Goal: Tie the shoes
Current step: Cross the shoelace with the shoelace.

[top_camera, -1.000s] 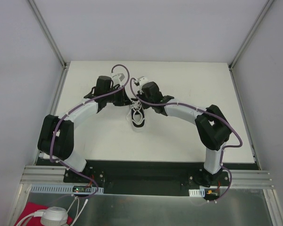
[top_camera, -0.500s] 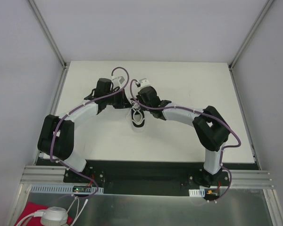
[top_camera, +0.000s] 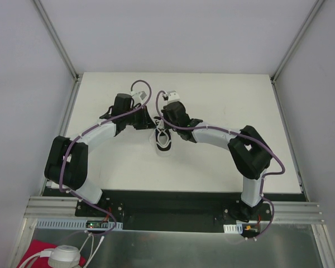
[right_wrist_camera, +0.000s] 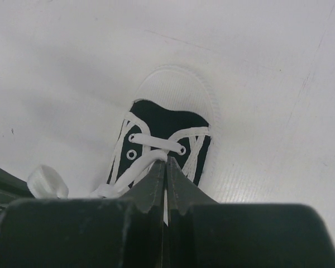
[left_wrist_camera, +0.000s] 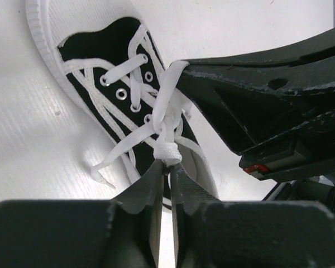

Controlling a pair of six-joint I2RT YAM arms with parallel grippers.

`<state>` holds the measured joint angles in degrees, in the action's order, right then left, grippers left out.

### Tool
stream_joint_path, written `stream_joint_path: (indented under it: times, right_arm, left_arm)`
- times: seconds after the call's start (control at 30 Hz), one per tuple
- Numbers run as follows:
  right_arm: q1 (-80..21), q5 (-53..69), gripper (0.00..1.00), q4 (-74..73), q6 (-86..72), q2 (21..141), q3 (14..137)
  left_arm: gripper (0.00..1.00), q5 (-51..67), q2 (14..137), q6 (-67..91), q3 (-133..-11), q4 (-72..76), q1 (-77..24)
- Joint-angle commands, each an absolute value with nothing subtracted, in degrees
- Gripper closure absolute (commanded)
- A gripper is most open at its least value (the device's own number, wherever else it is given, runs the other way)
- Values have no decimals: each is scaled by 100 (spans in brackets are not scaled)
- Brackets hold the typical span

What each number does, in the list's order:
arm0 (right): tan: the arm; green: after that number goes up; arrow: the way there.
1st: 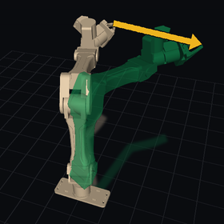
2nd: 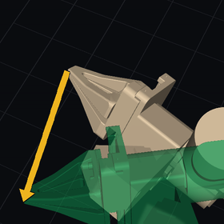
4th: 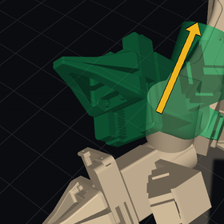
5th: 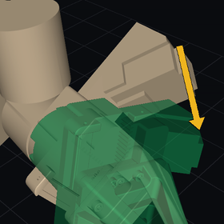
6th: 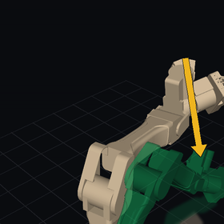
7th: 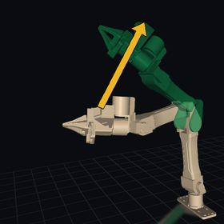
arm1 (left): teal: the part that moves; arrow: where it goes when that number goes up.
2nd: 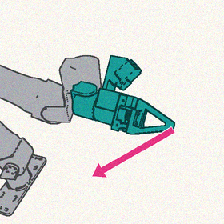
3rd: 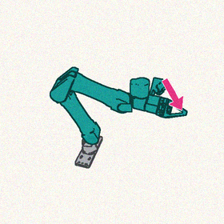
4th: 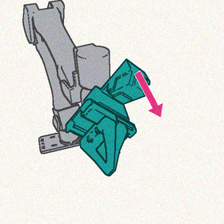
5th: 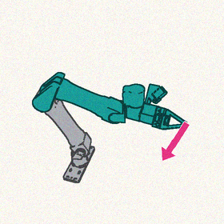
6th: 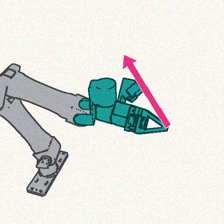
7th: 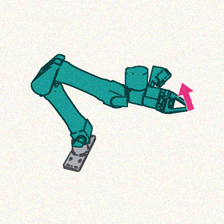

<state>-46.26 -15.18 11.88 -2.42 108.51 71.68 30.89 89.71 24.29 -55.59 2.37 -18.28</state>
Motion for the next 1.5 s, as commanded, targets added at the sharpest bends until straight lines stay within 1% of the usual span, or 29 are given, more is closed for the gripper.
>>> stream_joint_path:
  times: [0.0, 0.03, 0.1, 0.23, 0.47, 0.6, 0.7, 0.8, 0.83, 0.9, 0.93, 1.0, 1.07, 1.23, 1.47]
  right_arm:
    - [-4632, -1556, 99, 1643, -281, 10969, 7154]
    - [-4632, -1495, 99, 1670, -255, 10969, 7128]
    - [-4632, -1433, 99, 1748, -220, 10986, 7128]
    - [-4632, -1248, 99, 1819, -167, 11004, 7128]
    - [-4632, -1265, 99, 2013, -141, 10977, 7031]
    - [-4623, -1292, 99, 2056, -132, 10942, 7005]
    - [-4614, -1327, 99, 2083, -123, 10925, 6970]
    - [-4614, -1327, 99, 2118, -149, 10916, 6935]
    - [-4614, -1301, 99, 2127, -149, 10907, 6926]
    - [-4606, -1275, 99, 2153, -167, 10881, 6908]
    - [-4605, -1231, 99, 2162, -167, 10881, 6900]
    - [-4597, -1195, 99, 2197, -176, 10872, 6882]
    - [-4588, -1152, 99, 2197, -193, 10872, 6882]
    - [-4553, -1055, 99, 2232, -211, 10881, 6926]
    - [-4509, -1037, 99, 2285, -246, 10828, 6908]
  left_arm:
    - [83, 3190, 8903, 2645, -5405, 264, -1749]
    - [79, 3190, 8912, 2654, -5397, 264, -1740]
    - [67, 3190, 8895, 2681, -5361, 264, -1697]
    - [55, 3155, 8807, 2725, -5344, 264, -1582]
    - [53, 3103, 8631, 2821, -5326, 281, -1319]
    - [54, 3076, 8517, 3093, -5256, 596, -1143]
    - [49, 2953, 8490, 3479, -5168, 904, -959]
    - [50, 3102, 8744, 4103, -4993, 1606, -669]
    - [50, 3190, 9015, 4270, -4975, 1991, -624]
    - [51, 3602, 9446, 4526, -5307, 2013, -554]
    - [53, 3725, 9848, 4605, -5456, 2013, -545]
    - [55, 4041, 10194, 4816, -5756, 2241, -545]
    - [59, 4218, 10625, 4834, -6071, 2198, -562]
    - [59, 4893, 11178, 4527, -6468, 1935, -597]
    - [60, 5176, 11188, 3903, -6670, 1582, -826]
